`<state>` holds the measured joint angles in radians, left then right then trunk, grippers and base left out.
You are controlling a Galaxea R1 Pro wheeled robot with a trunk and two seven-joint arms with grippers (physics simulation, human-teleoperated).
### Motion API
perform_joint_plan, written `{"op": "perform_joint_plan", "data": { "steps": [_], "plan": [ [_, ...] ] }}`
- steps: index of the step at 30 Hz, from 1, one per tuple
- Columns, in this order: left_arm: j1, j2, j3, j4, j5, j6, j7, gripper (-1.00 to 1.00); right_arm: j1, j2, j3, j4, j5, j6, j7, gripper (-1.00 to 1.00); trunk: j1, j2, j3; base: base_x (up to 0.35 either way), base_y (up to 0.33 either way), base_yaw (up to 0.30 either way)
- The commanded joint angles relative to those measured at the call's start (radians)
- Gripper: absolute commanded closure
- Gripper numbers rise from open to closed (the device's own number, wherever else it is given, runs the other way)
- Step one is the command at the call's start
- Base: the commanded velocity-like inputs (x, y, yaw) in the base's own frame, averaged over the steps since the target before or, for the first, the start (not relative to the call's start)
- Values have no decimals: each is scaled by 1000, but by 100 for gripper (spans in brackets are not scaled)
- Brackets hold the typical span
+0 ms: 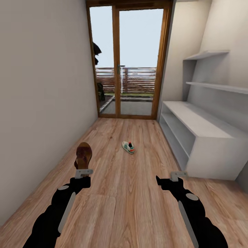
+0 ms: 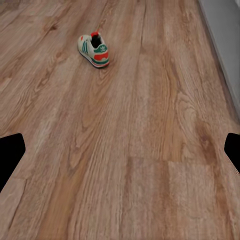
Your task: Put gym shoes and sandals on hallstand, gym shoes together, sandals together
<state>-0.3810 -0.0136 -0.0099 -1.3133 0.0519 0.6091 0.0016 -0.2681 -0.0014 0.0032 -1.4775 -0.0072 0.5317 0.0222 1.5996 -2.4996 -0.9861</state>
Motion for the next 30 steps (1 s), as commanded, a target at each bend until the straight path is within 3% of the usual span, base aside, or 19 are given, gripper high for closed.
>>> {"op": "perform_joint_plan", "data": {
  "steps": [1, 30],
  "plan": [
    [0, 0, 1, -1, 2, 6, -3, 100, 0, 0, 0, -1, 0, 5, 2, -100, 0, 0, 0, 346, -72, 0],
    [0, 0, 1, -1, 1, 6, -3, 100, -1, 0, 0, -1, -2, 5, 2, -100, 0, 0, 2, 346, -72, 0]
  ]
}}
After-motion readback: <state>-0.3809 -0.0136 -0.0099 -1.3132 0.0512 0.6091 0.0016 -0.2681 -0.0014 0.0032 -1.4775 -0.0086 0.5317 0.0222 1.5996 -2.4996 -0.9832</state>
